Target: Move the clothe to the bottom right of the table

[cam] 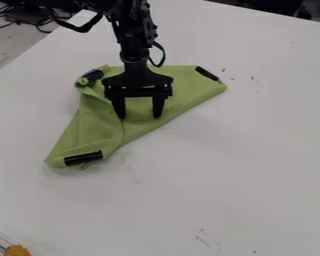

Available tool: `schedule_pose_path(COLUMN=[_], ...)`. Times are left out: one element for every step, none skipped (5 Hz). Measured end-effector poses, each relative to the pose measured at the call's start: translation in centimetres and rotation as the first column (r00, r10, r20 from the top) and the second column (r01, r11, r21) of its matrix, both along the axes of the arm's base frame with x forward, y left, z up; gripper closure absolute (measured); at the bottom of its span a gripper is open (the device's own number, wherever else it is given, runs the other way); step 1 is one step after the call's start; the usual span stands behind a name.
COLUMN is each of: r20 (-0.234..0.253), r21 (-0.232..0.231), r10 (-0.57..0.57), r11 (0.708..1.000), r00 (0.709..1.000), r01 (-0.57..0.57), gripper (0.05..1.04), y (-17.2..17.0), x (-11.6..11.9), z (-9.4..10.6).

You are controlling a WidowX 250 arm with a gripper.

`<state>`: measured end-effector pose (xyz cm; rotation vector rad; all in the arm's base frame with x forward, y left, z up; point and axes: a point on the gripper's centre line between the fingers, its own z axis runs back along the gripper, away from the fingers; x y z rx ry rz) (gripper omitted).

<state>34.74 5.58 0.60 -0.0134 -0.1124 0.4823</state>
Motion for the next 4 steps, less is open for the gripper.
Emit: schedule_pose_path(r20=[-0.008, -0.014, -0.023, -0.029], r21=[-0.017, -0.047, -0.064, -0.095], r10=[-0.015, -0.044, -0.061, -0.038], r11=[1.000, 0.998, 0.996, 0.995], r00=[1.000, 0.999, 0.998, 0.999], r01=[0.015, 0.043, 0.060, 0.035], gripper=[0.084, 0.084, 0.084, 0.083], y=[-1.4, -3.7, -6.0, -7.9], x=[-0.1, -0.1, 0.0, -0.2], z=[-0.2, -0.3, -0.4, -0.5])
